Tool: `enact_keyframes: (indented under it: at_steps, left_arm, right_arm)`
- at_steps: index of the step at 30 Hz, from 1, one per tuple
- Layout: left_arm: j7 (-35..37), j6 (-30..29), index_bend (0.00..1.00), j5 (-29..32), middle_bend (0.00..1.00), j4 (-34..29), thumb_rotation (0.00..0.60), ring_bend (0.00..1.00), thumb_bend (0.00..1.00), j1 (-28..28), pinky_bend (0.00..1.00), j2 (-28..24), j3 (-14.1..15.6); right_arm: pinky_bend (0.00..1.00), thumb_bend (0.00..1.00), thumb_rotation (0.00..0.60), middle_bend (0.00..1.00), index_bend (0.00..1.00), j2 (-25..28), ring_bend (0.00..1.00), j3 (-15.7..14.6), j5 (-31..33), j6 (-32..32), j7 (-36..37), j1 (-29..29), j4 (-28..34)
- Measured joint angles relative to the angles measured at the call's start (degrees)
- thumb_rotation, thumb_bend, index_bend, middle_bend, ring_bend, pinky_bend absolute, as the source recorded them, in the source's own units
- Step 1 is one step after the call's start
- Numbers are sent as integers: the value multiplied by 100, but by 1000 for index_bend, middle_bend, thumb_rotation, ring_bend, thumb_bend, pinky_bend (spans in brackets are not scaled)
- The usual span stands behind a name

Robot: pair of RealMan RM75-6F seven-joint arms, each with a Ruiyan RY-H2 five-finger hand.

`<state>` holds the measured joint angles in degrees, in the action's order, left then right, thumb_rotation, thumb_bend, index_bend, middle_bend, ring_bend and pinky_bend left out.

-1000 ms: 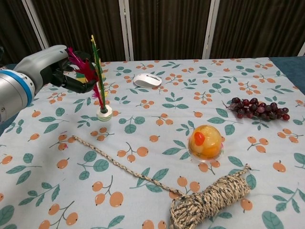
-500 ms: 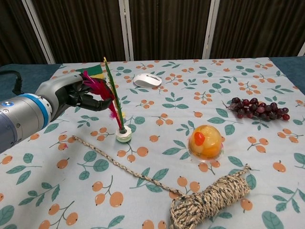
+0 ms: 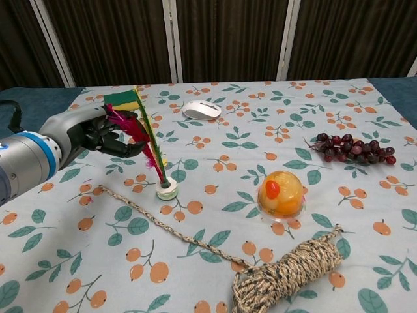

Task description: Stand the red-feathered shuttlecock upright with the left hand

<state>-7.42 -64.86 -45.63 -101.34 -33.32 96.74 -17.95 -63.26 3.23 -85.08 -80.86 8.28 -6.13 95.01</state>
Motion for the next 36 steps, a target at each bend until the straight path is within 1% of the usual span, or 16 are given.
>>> enact_keyframes:
  at_steps: [1,2,4,6,12,16,18,19,22,23,25,26,29,32,36]
  left_arm:
    - [-17,19,188,-6,0,-14,600,0,379,-2,0,-36,12]
    - [-35,42,135,-6,0,-41,600,0,357,-5,0,-77,23]
    - [-66,66,83,6,0,-85,600,0,327,-10,0,-129,32]
    - [-99,79,52,9,0,-134,600,0,304,-17,0,-184,38]
    - [-176,23,40,-209,0,-391,600,0,298,-2,0,-384,84]
    - [-246,-156,41,-596,0,-638,600,0,298,87,0,-631,186]
    - [-454,-313,39,-904,0,-686,600,0,294,142,0,-800,325]
    - [-591,-411,38,-1091,0,-688,600,0,291,180,0,-895,415]
    - [-1111,-930,35,-1958,0,-663,600,0,270,429,0,-1328,847]
    - [-1273,-1182,34,-2363,0,-646,600,0,256,566,0,-1534,1054]
    - [-1506,-1590,34,-2958,0,-603,600,0,236,807,0,-1874,1386]
    - [-1669,-1881,33,-3312,0,-560,600,0,227,998,0,-2109,1610]
    - [-1966,-2560,17,-3916,0,-401,600,0,209,1536,0,-2629,2089]
    - [-1966,-2935,0,-4132,0,-210,600,0,163,2026,0,-2902,2428]
    - [-1694,-3077,0,-4119,0,38,600,0,88,2355,0,-3049,2579]
  right_arm:
    - [0,162,600,0,151,0,0,-1,-2,1,-2,0,0]
    - [0,164,600,0,151,-1,0,-4,-6,3,-6,-2,-1]
    - [0,163,600,0,151,-1,0,-6,-14,-1,-14,-1,-3]
    - [0,163,600,0,151,-4,0,-9,-20,-4,-20,0,-4]
    - [0,164,600,0,151,-2,0,-5,-10,-10,-30,4,-18]
    - [0,163,600,0,145,7,0,-3,-25,-35,-34,11,-42]
    - [0,164,600,0,141,9,0,-10,-24,-31,-85,13,-55]
    - [0,163,600,0,139,10,0,-17,-24,-24,-136,12,-60]
    - [0,163,600,0,135,0,0,-39,-41,-25,-448,12,-74]
    - [0,162,600,0,133,-7,0,-46,-49,-31,-604,13,-77]
    - [0,162,600,0,130,-24,0,-54,-67,-54,-825,15,-84]
    - [0,161,600,0,127,-37,0,-55,-80,-73,-925,17,-90]
    - [0,159,600,0,122,-99,0,-62,-121,-145,-1198,28,-113]
    - [0,155,600,0,117,-136,0,-63,-139,-181,-1341,34,-124]
    - [0,131,600,0,91,-174,0,-64,-173,-215,-1412,37,-142]
